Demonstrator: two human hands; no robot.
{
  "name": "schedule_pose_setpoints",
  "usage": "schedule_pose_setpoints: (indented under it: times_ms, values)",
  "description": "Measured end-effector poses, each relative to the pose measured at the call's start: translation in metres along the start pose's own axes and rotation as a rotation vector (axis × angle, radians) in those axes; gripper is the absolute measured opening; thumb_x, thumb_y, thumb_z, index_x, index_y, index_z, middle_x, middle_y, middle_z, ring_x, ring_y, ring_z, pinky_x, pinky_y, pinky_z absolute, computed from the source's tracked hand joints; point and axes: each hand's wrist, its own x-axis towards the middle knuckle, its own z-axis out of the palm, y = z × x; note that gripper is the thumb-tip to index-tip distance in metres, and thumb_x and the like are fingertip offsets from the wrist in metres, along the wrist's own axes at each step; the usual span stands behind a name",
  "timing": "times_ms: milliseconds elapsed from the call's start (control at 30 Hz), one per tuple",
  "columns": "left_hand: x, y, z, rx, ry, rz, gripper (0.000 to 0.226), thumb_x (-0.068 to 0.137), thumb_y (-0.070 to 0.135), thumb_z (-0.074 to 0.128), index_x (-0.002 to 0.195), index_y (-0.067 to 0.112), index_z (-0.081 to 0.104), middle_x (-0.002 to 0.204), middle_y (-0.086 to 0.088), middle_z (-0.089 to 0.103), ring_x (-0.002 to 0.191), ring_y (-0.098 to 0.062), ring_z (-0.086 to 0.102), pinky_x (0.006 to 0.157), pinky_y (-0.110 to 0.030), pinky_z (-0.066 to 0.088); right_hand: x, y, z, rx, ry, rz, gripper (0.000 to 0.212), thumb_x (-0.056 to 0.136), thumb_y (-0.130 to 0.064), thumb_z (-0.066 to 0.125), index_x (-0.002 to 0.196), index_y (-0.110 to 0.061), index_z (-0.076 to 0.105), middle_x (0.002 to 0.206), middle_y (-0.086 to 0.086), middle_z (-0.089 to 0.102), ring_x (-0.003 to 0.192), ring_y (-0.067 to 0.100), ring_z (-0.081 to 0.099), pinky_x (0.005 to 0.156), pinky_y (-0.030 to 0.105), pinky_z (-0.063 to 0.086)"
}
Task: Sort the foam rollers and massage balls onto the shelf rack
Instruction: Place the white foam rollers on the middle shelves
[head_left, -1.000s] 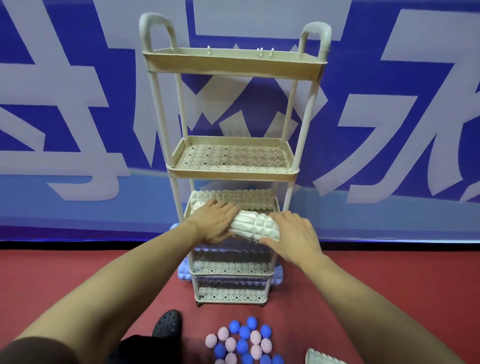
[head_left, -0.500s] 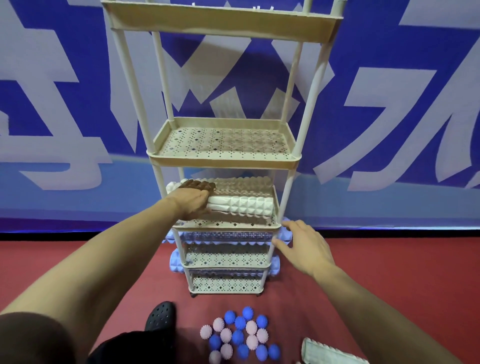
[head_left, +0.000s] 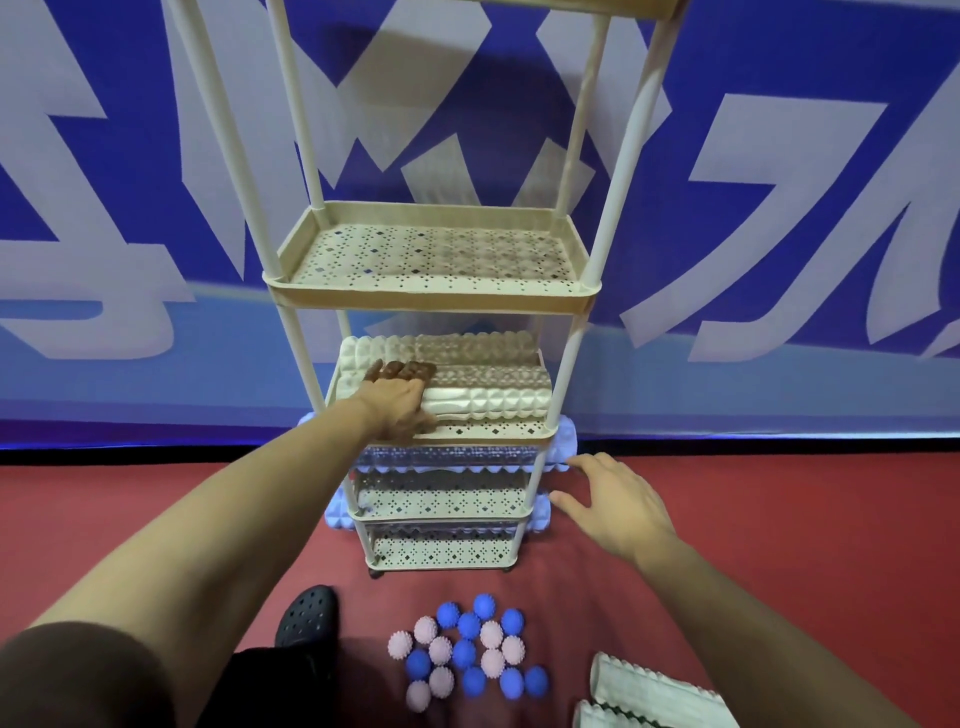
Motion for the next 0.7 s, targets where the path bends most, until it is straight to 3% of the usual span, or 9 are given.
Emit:
schedule_pose_setpoints:
  times_ms: [67, 133, 233, 300, 367, 433, 567, 633, 700]
  values:
    - [-0.003, 0.002, 0.002, 0.02, 0.01, -0.017, 0.086, 0.092, 0.067, 0.041, 0.158, 0.022, 0.01, 0.165, -0.008, 0.014, 0.152, -0.033, 0.009, 0.122, -0.053, -0.003, 0.0, 0.003, 0.002, 0.007, -0.016, 0.011, 0.054, 0.091, -0.059, 0.052, 0.138, -0.032, 0.049, 0.126, -0.007, 0.054, 0.121, 0.018, 0.052, 0.097, 0.036, 0.044]
    - [-0.01, 0.006, 0.003, 0.052, 0.057, -0.004, 0.082, 0.093, 0.068, 0.036, 0.157, 0.023, 0.011, 0.163, -0.01, 0.019, 0.15, -0.033, 0.014, 0.122, -0.055, 0.0, 0.0, 0.005, 0.002, 0.011, -0.029, 0.016, 0.054, 0.092, -0.059, 0.053, 0.138, -0.032, 0.049, 0.126, -0.007, 0.055, 0.122, 0.018, 0.051, 0.097, 0.036, 0.044]
    - [-0.031, 0.023, 0.007, 0.108, 0.343, 0.101, 0.066, 0.096, 0.065, 0.03, 0.143, 0.019, 0.037, 0.133, -0.01, 0.051, 0.122, -0.032, 0.047, 0.108, -0.05, 0.029, 0.0, 0.006, 0.003, 0.019, -0.034, 0.007, 0.052, 0.092, -0.056, 0.052, 0.137, -0.031, 0.05, 0.126, -0.005, 0.055, 0.121, 0.019, 0.052, 0.097, 0.036, 0.044]
    - [-0.046, 0.041, 0.015, 0.047, 0.58, 0.271, 0.05, 0.099, 0.055, 0.035, 0.128, 0.018, 0.054, 0.118, -0.004, 0.059, 0.107, -0.027, 0.053, 0.094, -0.043, 0.04, 0.001, 0.009, 0.006, 0.013, -0.087, 0.001, 0.053, 0.093, -0.055, 0.053, 0.139, -0.029, 0.049, 0.131, -0.004, 0.054, 0.123, 0.02, 0.052, 0.098, 0.038, 0.045]
    - [-0.059, 0.064, 0.035, -0.072, 0.625, 0.419, 0.04, 0.1, 0.047, 0.042, 0.114, 0.016, 0.062, 0.106, -0.003, 0.061, 0.096, -0.025, 0.057, 0.084, -0.041, 0.045, 0.003, 0.018, 0.015, -0.013, -0.203, 0.0, 0.054, 0.091, -0.056, 0.055, 0.137, -0.027, 0.051, 0.133, -0.002, 0.055, 0.124, 0.022, 0.053, 0.1, 0.038, 0.045]
    - [-0.069, 0.092, 0.06, -0.148, 0.372, 0.435, 0.042, 0.098, 0.049, 0.042, 0.113, 0.017, 0.064, 0.104, -0.003, 0.063, 0.096, -0.025, 0.058, 0.083, -0.042, 0.048, 0.001, 0.031, 0.029, -0.022, -0.352, 0.013, 0.058, 0.09, -0.056, 0.059, 0.137, -0.024, 0.052, 0.138, 0.001, 0.057, 0.125, 0.023, 0.054, 0.103, 0.037, 0.044]
    - [-0.077, 0.147, 0.115, -0.189, -0.344, 0.312, 0.047, 0.094, 0.052, 0.051, 0.131, 0.024, 0.058, 0.129, -0.006, 0.063, 0.118, -0.03, 0.058, 0.097, -0.036, 0.047, -0.021, 0.065, 0.061, 0.04, -0.579, 0.087, 0.062, 0.093, -0.05, 0.063, 0.141, -0.013, 0.052, 0.143, 0.008, 0.056, 0.127, 0.024, 0.055, 0.105, 0.029, 0.042]
    - [-0.081, 0.168, 0.141, -0.237, -0.539, 0.271, 0.041, 0.091, 0.051, 0.052, 0.124, 0.029, 0.061, 0.119, -0.002, 0.069, 0.11, -0.029, 0.064, 0.094, -0.035, 0.051, -0.037, 0.088, 0.083, 0.066, -0.628, 0.138, 0.06, 0.092, -0.051, 0.063, 0.139, -0.014, 0.055, 0.14, 0.005, 0.058, 0.125, 0.023, 0.057, 0.105, 0.03, 0.043]
    - [-0.087, 0.188, 0.162, -0.349, -0.68, 0.192, 0.029, 0.087, 0.053, 0.052, 0.109, 0.038, 0.063, 0.101, 0.007, 0.073, 0.089, -0.025, 0.07, 0.085, -0.036, 0.056, -0.054, 0.113, 0.11, 0.092, -0.686, 0.176, 0.06, 0.09, -0.053, 0.064, 0.137, -0.017, 0.057, 0.14, 0.002, 0.059, 0.124, 0.021, 0.057, 0.105, 0.032, 0.044]
